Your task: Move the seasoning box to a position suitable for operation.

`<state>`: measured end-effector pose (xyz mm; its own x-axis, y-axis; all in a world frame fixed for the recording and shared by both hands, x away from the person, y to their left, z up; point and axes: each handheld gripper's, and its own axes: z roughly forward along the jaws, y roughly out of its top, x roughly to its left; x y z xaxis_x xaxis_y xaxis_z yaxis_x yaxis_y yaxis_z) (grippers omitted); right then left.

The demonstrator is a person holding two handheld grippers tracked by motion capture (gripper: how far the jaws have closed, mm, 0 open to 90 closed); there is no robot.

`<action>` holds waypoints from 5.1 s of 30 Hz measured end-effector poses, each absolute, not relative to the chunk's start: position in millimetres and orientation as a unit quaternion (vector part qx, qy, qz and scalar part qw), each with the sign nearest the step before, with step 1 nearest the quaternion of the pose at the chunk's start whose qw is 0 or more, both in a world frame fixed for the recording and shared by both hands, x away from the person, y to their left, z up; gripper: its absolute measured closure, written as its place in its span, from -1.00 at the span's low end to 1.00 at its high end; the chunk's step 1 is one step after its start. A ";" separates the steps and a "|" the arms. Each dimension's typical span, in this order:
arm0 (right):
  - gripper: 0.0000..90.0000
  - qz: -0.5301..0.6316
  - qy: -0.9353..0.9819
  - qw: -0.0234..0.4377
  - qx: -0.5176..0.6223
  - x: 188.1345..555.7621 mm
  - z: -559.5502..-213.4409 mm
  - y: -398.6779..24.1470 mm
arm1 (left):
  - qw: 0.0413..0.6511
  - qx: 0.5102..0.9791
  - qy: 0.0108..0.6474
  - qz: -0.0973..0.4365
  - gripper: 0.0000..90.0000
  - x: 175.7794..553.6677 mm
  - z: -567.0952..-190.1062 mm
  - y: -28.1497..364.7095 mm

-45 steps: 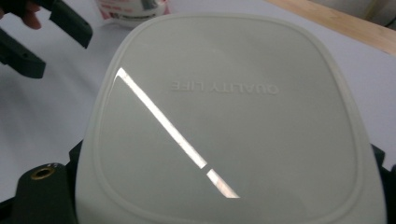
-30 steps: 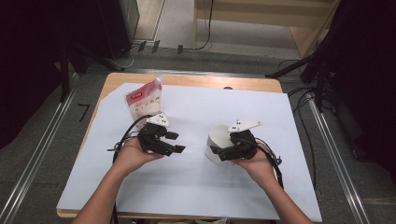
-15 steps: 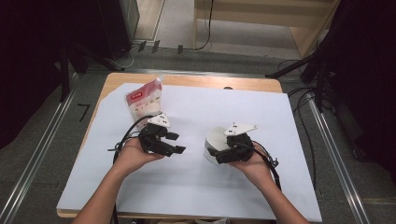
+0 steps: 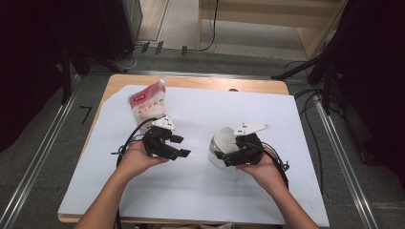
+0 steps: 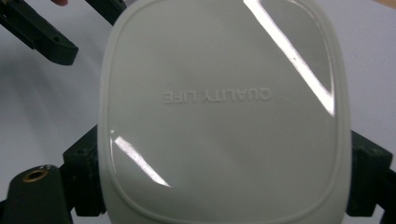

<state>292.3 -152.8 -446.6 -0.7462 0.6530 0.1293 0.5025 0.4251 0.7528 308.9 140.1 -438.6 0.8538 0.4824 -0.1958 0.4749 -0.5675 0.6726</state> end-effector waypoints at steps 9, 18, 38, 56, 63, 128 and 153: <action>-0.72 0.421 0.834 0.082 0.348 294.2 -442.0 -155.8 | 0.376 0.887 0.269 0.007 -0.15 307.5 -438.1 138.1; -0.70 0.441 0.829 0.080 0.334 282.8 -416.8 -171.2 | 0.374 0.888 0.267 0.005 -0.10 310.5 -433.3 130.6; 0.05 0.445 0.828 0.100 0.327 252.7 -408.1 -202.2 | 0.409 0.890 0.201 -0.011 0.07 328.6 -415.3 112.7; 0.99 0.451 0.822 0.078 0.338 234.8 -430.0 -203.8 | 0.393 0.892 0.224 -0.023 -0.13 334.4 -424.4 105.6; 1.00 0.441 0.829 0.071 0.336 234.3 -442.6 -197.0 | 0.401 0.889 0.221 -0.026 -0.10 335.3 -424.0 104.4; 1.00 0.428 0.818 0.085 0.374 286.1 -440.9 -243.2 | 0.423 0.884 0.195 -0.043 -0.32 328.2 -430.4 91.8; 1.00 0.413 0.824 0.062 0.383 311.1 -447.7 -244.5 | 0.410 0.895 0.164 -0.061 -0.50 355.7 -425.2 71.3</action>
<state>311.1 -244.5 -447.7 -0.6987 0.6824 0.2148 0.5802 0.3648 0.7282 355.7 71.3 -425.2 0.9386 0.2441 -0.2438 0.3441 -0.6106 0.7133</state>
